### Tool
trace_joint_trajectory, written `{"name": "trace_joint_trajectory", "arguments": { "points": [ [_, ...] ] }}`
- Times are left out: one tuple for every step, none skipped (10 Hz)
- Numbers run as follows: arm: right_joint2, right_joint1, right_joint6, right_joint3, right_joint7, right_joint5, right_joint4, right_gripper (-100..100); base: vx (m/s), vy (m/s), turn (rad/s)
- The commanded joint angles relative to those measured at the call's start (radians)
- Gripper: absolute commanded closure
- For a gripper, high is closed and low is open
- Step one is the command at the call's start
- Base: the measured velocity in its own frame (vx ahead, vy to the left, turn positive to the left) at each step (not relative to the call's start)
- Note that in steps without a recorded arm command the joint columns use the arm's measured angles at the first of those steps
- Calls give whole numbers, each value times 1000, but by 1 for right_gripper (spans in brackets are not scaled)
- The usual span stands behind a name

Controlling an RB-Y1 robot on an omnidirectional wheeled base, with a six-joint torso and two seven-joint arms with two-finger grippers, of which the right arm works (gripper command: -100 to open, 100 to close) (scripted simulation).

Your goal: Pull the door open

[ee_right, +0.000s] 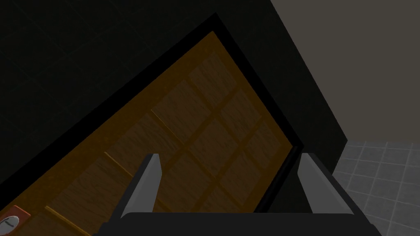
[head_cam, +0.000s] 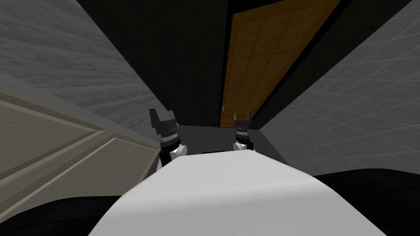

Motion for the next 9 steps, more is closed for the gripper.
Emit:
{"name": "trace_joint_trajectory", "arguments": {
  "points": [
    [-11, -4, -19, 21, -25, -32, 30, -100, 112, -4, 46],
    [-18, -6, -28, 33, -41, -52, 47, -100, 100, -4, 52],
    [-25, -9, -37, 44, -56, -72, 63, -100, 87, -19, 49],
    [-33, -12, -47, 56, -72, -92, 81, -100, 104, -12, 41],
    [-40, -14, -57, 69, -88, -114, 99, -100, 102, -8, 43],
    [-48, -17, -67, 81, -104, -135, 117, -100, 101, -19, 56],
    [-55, -20, -77, 93, -121, -156, 135, -100, 101, -14, 66],
    [-63, -23, -87, 106, -137, -177, 153, -100, 93, -8, 48],
    [-70, -25, -98, 118, -153, -199, 170, -100, 97, -15, 43]
  ]
}}
